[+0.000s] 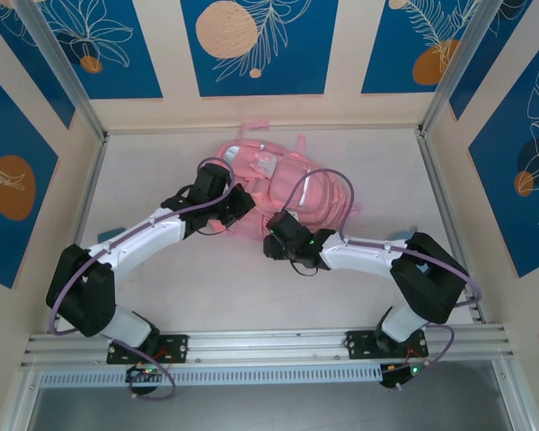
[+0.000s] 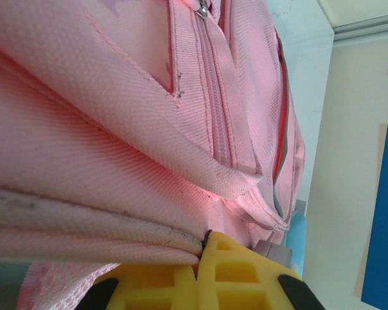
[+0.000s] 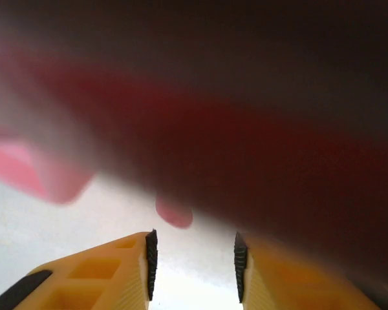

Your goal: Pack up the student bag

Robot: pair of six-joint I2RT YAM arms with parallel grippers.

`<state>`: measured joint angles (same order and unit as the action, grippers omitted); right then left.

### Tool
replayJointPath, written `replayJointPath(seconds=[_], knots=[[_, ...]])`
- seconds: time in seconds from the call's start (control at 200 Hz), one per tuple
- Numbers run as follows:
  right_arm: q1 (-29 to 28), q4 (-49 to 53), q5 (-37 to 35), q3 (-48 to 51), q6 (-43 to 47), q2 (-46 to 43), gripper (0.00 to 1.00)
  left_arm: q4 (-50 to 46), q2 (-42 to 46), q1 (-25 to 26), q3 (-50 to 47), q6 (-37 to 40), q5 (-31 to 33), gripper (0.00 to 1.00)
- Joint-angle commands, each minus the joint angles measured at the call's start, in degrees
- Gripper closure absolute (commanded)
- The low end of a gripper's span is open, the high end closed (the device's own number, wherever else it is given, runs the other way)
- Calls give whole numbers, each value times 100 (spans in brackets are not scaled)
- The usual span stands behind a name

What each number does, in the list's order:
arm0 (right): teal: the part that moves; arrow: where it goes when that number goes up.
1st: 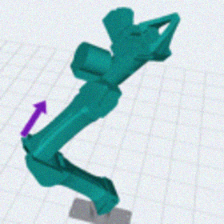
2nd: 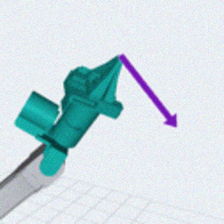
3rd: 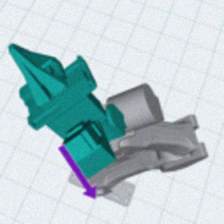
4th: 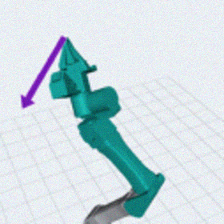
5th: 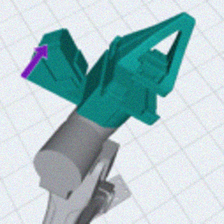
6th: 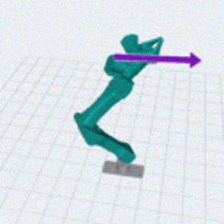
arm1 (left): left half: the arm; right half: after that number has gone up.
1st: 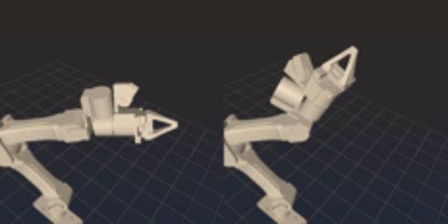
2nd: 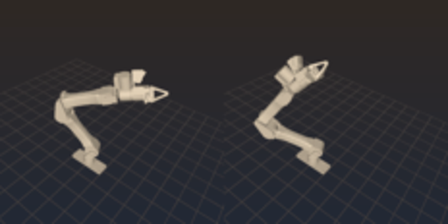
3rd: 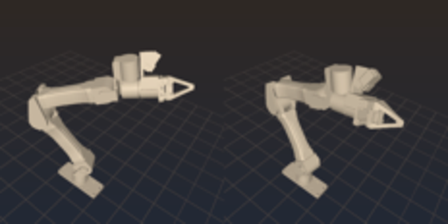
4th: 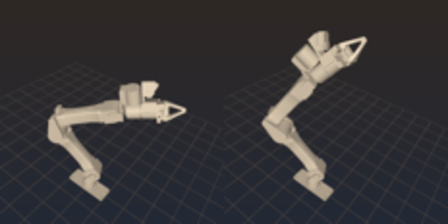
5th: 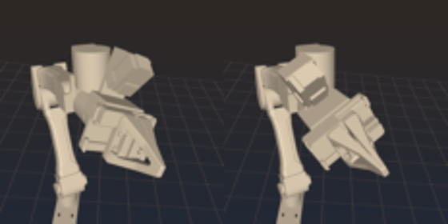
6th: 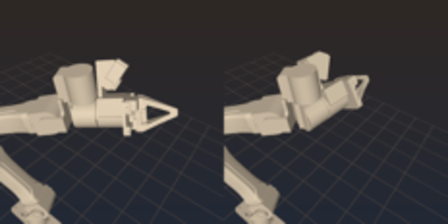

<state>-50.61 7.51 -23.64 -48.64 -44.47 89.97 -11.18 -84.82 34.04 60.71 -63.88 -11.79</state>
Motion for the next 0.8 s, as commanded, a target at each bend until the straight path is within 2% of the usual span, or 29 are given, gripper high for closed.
replayJointPath(seconds=[0.0,0.195,0.51,0.615,0.735,0.795], knots=[[-1,-261,-138,-290,192,130,64,222,79,107,335,262,-233,100],[-2,-409,-245,-364,257,279,65,225,36,104,353,246,-273,100],[-19,-289,-698,-511,163,450,73,234,18,108,341,209,-314,100],[-28,-285,-773,-539,165,477,79,232,9,106,337,185,-315,100],[-50,-286,-830,-559,263,475,92,235,0,104,350,183,-299,100],[-65,-309,-837,-559,281,469,92,226,-9,104,361,185,-306,100]])
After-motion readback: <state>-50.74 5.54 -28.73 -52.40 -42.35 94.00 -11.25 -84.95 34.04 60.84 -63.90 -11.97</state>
